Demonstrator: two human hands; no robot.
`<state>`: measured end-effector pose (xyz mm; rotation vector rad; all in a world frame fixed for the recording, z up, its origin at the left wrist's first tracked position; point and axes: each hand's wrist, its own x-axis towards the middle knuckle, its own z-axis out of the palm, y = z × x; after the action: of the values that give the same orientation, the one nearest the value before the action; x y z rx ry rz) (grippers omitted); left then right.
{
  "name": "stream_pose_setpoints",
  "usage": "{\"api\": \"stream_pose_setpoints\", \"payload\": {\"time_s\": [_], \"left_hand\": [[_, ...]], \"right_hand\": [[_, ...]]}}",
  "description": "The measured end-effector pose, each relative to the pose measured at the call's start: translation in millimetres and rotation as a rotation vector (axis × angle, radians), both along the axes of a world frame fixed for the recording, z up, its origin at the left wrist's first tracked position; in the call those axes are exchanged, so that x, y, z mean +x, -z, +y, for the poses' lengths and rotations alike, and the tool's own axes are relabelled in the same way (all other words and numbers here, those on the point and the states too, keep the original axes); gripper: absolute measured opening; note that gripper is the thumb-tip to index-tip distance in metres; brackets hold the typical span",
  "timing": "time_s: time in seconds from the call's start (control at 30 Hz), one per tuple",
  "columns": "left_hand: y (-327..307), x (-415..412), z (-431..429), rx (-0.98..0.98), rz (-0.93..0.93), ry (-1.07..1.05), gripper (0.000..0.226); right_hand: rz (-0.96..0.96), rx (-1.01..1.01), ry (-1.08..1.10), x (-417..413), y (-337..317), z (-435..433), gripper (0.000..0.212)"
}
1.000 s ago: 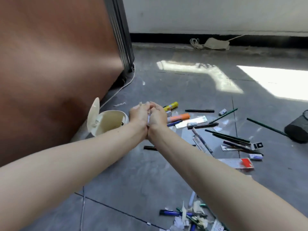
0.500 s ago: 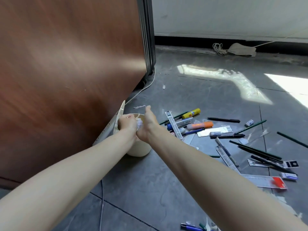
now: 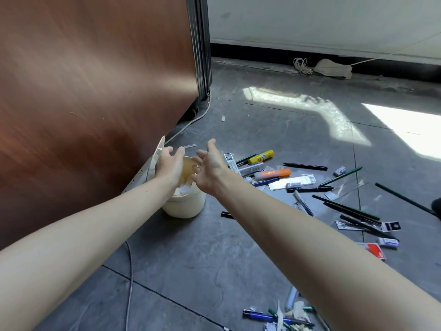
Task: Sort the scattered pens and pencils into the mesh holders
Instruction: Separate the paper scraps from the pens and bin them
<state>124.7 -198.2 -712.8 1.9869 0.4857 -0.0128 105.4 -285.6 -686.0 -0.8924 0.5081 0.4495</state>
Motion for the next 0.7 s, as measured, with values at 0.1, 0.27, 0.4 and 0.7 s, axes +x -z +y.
{"api": "stream_pose_setpoints", "payload": {"time_s": [0.1,0.27,0.4,0.7], "left_hand": [[2.3,-5.7,-6.7,0.193,-0.103,0.028,0.029],[-1.7,-13.4,-26.5,0.306,-0.066,-0.041,0.041],[6.2,-30.6,-51.0,0.508,-0.238,0.185,0.044],[56.8,-57.3,-147.0,0.580,-0.277,0.562,0.043]], "right_hand": [[-0.041,-0.018,0.013,-1.4,6.6,-13.6,0.054],[-0.081,-0.088,-0.024,-9.9,13.0,-46.0,0.047],[-0.105,-0.130,-0.022,-21.3,18.6,-69.9,0.041],[0.017,-0.288,0.136,-75.8,61.2,-163.1,0.017]]}}
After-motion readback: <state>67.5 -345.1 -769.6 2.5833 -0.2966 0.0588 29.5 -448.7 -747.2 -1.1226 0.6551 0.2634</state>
